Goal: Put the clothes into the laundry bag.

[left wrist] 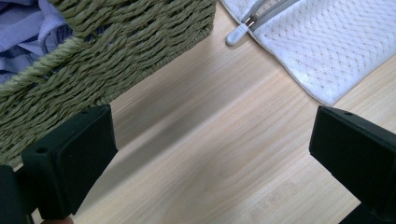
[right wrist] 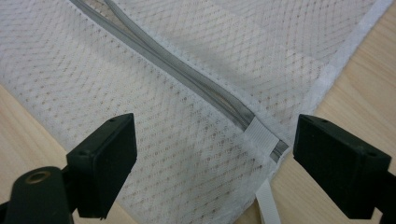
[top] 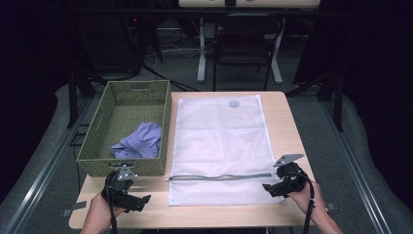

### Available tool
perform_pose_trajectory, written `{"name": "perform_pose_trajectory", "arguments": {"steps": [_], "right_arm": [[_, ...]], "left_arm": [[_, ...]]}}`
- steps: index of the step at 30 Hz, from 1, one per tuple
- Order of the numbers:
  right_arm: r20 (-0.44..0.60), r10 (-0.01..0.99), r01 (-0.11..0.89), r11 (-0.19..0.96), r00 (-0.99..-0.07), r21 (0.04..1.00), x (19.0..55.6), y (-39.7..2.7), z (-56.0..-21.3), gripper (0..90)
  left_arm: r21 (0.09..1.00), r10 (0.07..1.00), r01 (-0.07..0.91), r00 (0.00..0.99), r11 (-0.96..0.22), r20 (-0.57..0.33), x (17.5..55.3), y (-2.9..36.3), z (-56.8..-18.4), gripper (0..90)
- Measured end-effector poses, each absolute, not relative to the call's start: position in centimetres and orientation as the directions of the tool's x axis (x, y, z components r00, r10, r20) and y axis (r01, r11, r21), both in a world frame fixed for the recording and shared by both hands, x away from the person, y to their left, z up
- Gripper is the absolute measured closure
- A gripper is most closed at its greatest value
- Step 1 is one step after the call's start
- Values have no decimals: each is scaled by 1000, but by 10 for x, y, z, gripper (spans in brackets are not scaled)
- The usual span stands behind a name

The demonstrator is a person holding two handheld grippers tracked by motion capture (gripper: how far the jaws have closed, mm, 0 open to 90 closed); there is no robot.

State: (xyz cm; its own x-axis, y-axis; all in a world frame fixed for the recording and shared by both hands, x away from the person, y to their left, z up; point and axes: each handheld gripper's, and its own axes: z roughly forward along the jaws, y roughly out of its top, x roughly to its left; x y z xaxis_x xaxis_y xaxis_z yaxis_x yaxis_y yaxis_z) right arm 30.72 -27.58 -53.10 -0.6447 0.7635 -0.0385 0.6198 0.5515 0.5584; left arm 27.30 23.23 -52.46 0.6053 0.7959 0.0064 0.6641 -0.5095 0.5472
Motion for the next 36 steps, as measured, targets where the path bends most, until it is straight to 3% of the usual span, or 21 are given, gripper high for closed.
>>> {"name": "perform_pose_trajectory", "arguments": {"steps": [19,36], "right_arm": [[-82,764,600,563,-640,568,308,-267,-528,132],[-83,706,539,604,-703,587,316,-243,-524,141]], "left_arm": [[529,789,670,615,-520,-3,275,232,-529,10],[519,774,671,633,-529,-30,278,231,-532,12]]}}
